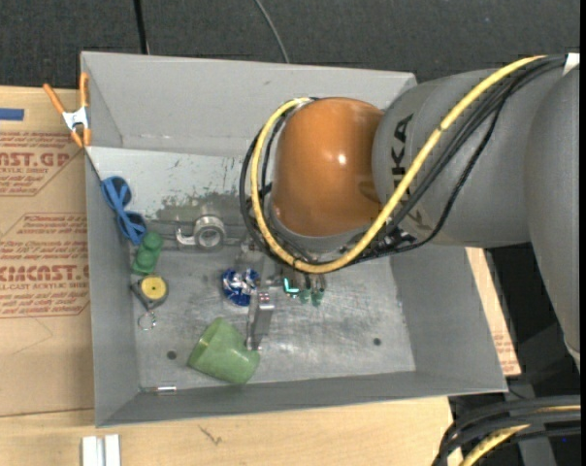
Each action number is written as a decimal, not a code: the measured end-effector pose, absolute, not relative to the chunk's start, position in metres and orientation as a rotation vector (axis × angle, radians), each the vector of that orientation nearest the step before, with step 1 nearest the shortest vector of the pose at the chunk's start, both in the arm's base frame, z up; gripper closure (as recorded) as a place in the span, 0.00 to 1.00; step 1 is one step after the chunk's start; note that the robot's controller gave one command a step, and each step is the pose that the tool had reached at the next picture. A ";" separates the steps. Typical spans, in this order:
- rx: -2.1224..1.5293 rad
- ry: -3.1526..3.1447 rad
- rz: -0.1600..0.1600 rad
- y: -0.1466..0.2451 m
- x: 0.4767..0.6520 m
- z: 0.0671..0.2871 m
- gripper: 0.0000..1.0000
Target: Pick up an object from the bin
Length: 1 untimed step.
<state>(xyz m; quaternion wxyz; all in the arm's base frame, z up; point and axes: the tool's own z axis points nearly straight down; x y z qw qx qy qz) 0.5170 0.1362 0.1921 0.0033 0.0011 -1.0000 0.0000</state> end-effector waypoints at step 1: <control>0.038 -3.137 0.001 0.099 0.544 0.113 0.00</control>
Offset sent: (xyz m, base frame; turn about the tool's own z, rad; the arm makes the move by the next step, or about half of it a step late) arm 0.0275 -0.0352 -0.0742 -0.0243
